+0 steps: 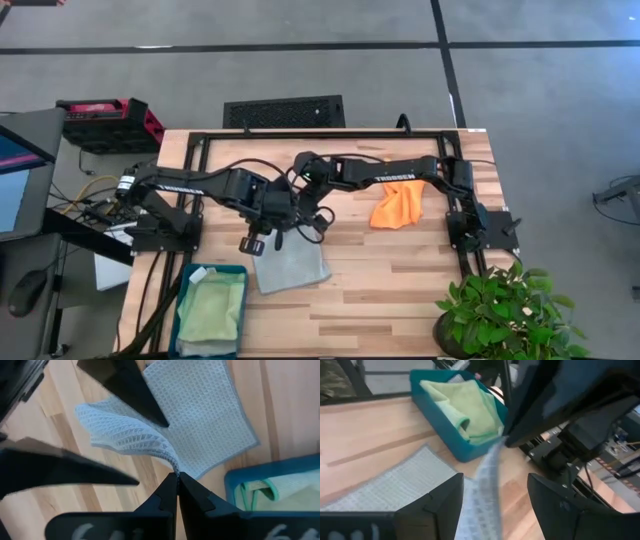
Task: Fold microfiber towels
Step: Fold the gray microfiber towel
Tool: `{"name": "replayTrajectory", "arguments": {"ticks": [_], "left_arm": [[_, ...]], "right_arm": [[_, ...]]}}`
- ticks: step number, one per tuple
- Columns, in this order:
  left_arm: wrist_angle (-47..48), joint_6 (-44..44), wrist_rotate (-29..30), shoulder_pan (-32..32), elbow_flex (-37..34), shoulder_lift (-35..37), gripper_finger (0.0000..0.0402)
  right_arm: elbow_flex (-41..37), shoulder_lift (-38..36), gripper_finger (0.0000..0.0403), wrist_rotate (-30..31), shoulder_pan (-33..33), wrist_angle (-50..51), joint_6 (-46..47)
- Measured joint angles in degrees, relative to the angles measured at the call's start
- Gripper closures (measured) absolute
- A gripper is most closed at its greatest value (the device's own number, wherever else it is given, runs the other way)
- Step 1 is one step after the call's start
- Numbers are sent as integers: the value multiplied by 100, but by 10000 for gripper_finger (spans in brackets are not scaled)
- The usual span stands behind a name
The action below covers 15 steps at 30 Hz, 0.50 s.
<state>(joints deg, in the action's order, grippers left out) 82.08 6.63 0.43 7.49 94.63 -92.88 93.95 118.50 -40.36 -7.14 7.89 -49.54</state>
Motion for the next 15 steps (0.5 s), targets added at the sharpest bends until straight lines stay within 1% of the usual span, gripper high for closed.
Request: {"name": "replayTrajectory", "arguments": {"ticks": [6, 8, 15], "left_arm": [[78, -33, 16, 0, 281, -2, 401], [87, -37, 120, 0, 397, -2, 401], [188, -26, 138, 2, 611, 0, 401]], "right_arm": [[0, 0, 159, -57, 0, 109, -2], [2, 0, 159, -71, -2, 191, -35], [4, 0, 159, -72, 74, 848, -364]]}}
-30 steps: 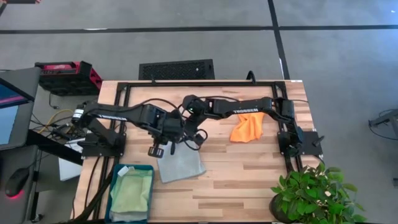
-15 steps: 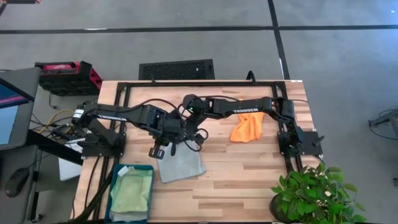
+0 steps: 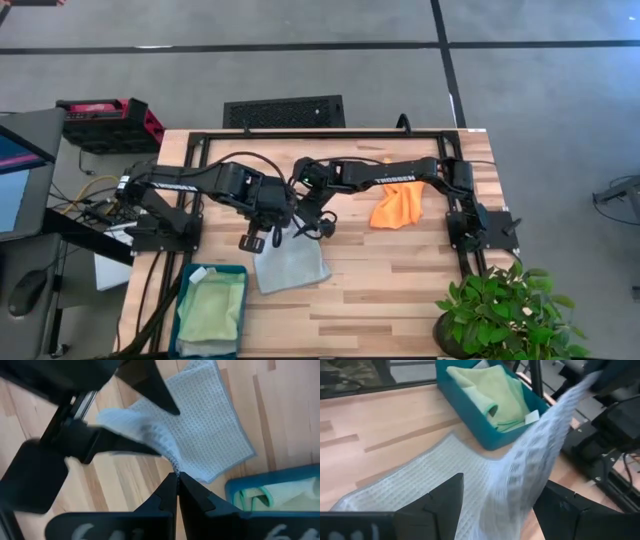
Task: Fold microfiber towels
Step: Fold the gray microfiber towel
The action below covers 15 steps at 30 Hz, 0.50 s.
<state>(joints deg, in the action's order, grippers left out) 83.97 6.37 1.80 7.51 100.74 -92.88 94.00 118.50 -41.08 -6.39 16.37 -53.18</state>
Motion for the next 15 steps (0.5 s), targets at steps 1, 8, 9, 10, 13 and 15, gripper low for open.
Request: {"name": "replayTrajectory", "arguments": {"ticks": [1, 8, 9, 10, 13, 15], "left_arm": [[43, -3, 2, 0, 21, 0, 401], [595, -363, 28, -2, 155, -2, 401], [620, -411, 65, -2, 180, -2, 401], [604, -433, 106, -2, 201, -2, 401], [611, -425, 116, -2, 311, 6, 401], [615, -405, 124, -2, 424, 16, 401]], "right_arm": [[0, 0, 159, 0, 0, 55, -29], [0, 0, 159, 55, -50, 441, -84], [0, 0, 159, 57, -50, 483, -84], [0, 0, 159, 57, -44, 494, -84], [0, 0, 159, 55, -33, 518, -84], [0, 0, 159, 52, -8, 568, -84]]}}
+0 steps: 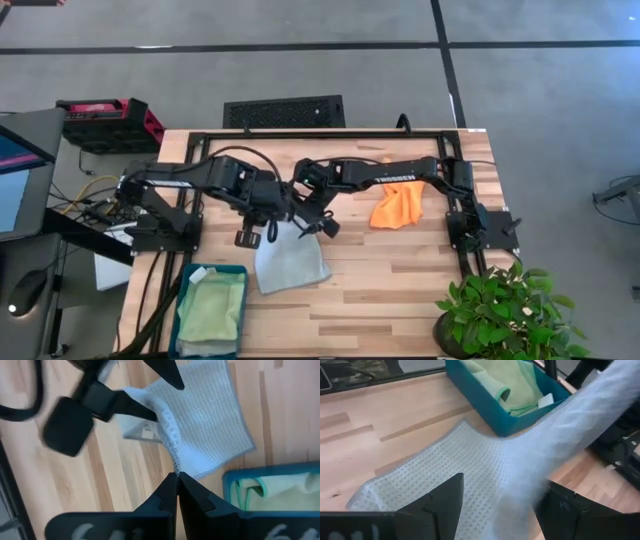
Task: Fold microfiber towels
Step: Fold the gray microfiber towel
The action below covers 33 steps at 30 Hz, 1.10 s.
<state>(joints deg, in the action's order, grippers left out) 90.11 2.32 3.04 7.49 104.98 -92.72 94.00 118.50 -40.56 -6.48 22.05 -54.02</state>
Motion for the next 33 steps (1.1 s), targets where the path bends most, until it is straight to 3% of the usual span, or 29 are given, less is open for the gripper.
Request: {"name": "replayTrajectory", "arguments": {"ticks": [9, 17, 22, 26, 33], "left_arm": [[-12, 149, -18, 9, 687, 21, 401], [-10, 131, -599, 35, 1359, 23, 401], [-8, 79, -1386, 28, 1788, 71, 401], [-8, -359, -1677, 33, 2018, 97, 401], [-9, -1278, -2287, 37, 2058, 220, 401]], "right_arm": [[0, 9, 159, 64, 8, 499, -5], [0, 9, 159, 186, 8, 1262, -4], [0, 9, 159, 228, 8, 1746, -4], [0, 9, 159, 627, 10, 2116, 58], [0, 9, 159, 642, 13, 2364, 151]]}}
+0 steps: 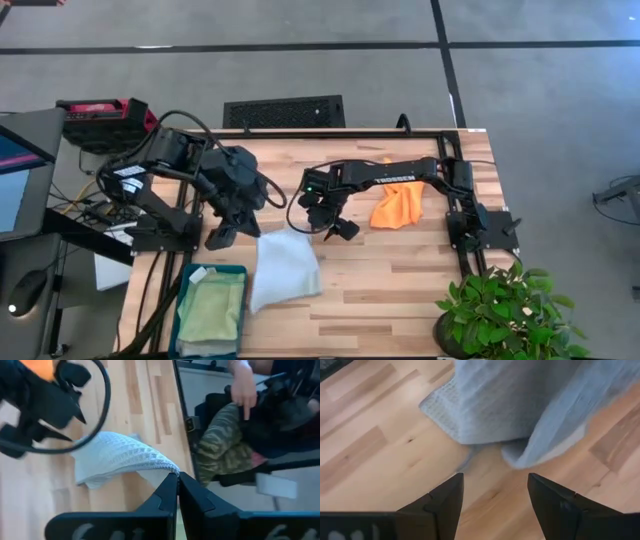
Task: Fold microfiber towels
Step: Fold the gray microfiber towel
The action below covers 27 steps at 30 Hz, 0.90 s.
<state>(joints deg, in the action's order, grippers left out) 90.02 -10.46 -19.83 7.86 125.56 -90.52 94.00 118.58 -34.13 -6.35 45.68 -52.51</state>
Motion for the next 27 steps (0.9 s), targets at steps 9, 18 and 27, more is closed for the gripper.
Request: {"name": "replayTrajectory", "arguments": {"ticks": [9, 18, 27], "left_arm": [[1, -823, -442, 3, -7, 25, 401], [-3, -789, -203, 240, -111, -3, 401], [-2, -255, 499, 544, -996, -18, 401]], "right_arm": [[0, 0, 159, 106, -4, -230, 474], [0, -20, 159, 721, -72, -1976, 708], [-3, -489, 159, 685, -198, -2020, 557]]}}
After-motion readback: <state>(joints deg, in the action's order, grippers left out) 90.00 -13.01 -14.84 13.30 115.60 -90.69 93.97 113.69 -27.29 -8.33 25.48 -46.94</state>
